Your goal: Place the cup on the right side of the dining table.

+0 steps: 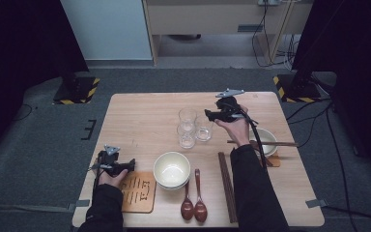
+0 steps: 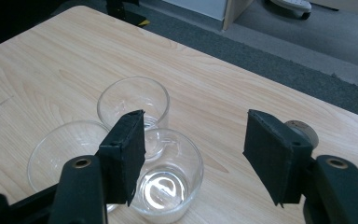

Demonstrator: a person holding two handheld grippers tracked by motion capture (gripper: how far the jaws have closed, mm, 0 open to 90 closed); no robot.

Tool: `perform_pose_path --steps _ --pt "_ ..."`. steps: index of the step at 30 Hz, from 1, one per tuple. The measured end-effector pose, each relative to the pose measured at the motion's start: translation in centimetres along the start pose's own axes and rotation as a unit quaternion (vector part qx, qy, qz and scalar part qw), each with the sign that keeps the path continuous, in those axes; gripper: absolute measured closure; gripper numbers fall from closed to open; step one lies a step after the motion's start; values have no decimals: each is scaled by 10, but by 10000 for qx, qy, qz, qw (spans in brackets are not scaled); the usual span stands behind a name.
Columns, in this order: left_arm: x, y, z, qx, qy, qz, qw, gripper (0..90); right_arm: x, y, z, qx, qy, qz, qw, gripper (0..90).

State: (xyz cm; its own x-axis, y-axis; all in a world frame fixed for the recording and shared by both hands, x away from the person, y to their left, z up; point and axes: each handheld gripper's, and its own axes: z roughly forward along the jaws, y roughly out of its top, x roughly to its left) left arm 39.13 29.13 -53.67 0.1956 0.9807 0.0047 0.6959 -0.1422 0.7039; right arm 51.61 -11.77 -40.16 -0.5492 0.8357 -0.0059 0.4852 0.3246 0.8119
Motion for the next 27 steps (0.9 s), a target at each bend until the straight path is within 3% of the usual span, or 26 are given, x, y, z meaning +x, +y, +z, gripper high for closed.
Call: perform_pose_path --steps 12,27 --pt "0 0 0 -1 0 0 10000 21 3 -3 27 343 -18 -14 9994 412" --pt "0 0 0 0 0 0 10000 21 -6 -18 40 701 -18 221 9973 478"
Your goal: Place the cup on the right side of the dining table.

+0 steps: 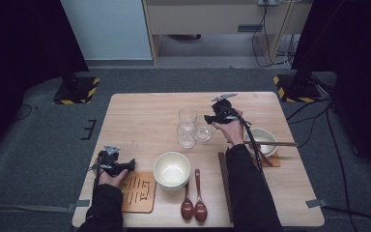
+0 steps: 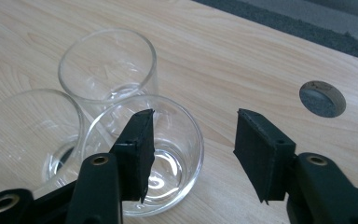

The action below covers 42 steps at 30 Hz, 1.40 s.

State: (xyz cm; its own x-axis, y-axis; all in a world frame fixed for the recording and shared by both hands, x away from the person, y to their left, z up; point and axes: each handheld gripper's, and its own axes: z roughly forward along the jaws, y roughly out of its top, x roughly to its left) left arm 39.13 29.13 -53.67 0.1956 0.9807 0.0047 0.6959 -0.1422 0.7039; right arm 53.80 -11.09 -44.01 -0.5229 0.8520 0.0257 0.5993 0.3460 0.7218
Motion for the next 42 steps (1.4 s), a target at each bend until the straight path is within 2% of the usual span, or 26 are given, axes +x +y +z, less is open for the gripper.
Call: perform_pose_path --steps 21,31,42 --pt "0 0 0 -1 0 0 10000 22 0 -6 21 626 -68 123 9979 667" --pt "0 0 0 0 0 0 10000 21 2 -7 29 759 -98 250 9968 776" --pt "0 0 0 1 -1 0 10000 21 2 -4 34 964 -174 317 9947 810"
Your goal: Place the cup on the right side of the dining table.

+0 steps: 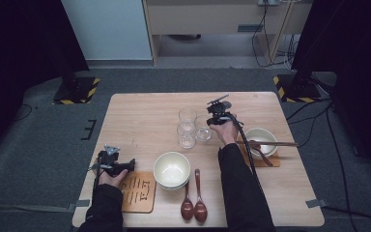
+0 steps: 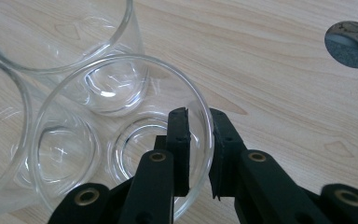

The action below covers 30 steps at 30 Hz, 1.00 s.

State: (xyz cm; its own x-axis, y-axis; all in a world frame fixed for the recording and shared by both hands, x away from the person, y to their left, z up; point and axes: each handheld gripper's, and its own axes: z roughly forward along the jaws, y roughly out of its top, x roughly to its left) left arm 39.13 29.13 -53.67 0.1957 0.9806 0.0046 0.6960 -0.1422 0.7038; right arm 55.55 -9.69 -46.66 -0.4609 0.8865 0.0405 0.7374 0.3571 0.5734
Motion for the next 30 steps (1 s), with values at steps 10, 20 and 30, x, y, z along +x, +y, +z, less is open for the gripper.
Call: perform_pose_path --steps 10,20,30 --pt "0 0 0 0 -3 1 10000 21 -2 2 1 100 95 73 9999 818" --pt "0 0 0 -1 -2 0 10000 21 -9 -1 -4 234 224 90 9994 824" --pt "0 0 0 0 -2 1 10000 21 -16 -7 -13 318 233 50 9992 833"
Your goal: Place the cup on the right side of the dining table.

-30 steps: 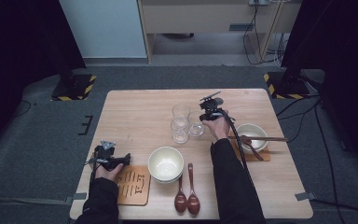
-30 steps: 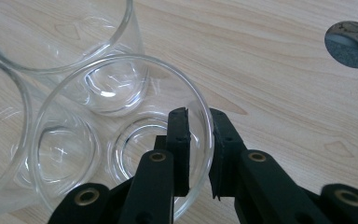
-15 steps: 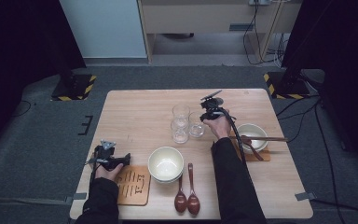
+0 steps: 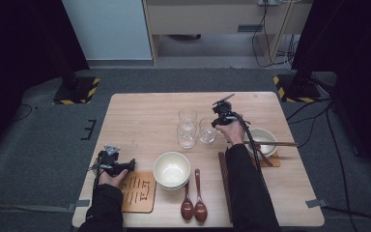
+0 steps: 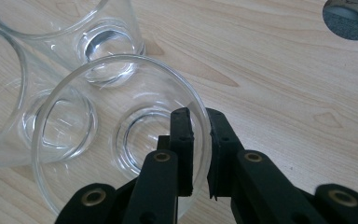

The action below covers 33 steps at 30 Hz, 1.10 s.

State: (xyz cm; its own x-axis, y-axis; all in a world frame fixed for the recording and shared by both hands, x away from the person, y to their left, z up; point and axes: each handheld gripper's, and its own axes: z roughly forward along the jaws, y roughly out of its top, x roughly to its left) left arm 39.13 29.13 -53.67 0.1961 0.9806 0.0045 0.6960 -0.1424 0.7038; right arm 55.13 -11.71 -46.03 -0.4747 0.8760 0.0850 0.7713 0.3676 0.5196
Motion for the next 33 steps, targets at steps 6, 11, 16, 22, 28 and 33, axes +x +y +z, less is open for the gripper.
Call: perform_pose_path --steps 6,11,16,22,28,33 --pt "0 0 0 1 0 1 10000 21 -3 -1 -7 -78 30 30 10000 856" --pt "0 0 0 0 1 0 10000 21 -4 -1 -11 -126 53 64 9999 858" --pt "0 0 0 0 0 0 10000 21 -3 -2 -17 -242 73 43 9997 858" --pt "0 0 0 1 1 0 10000 21 -5 -2 -27 -460 121 77 9988 858" --pt "0 0 0 -1 2 0 10000 21 -11 -3 -40 -674 107 121 9976 858" --pt "0 0 0 0 1 1 10000 21 -17 -5 -49 -755 61 168 9970 858"
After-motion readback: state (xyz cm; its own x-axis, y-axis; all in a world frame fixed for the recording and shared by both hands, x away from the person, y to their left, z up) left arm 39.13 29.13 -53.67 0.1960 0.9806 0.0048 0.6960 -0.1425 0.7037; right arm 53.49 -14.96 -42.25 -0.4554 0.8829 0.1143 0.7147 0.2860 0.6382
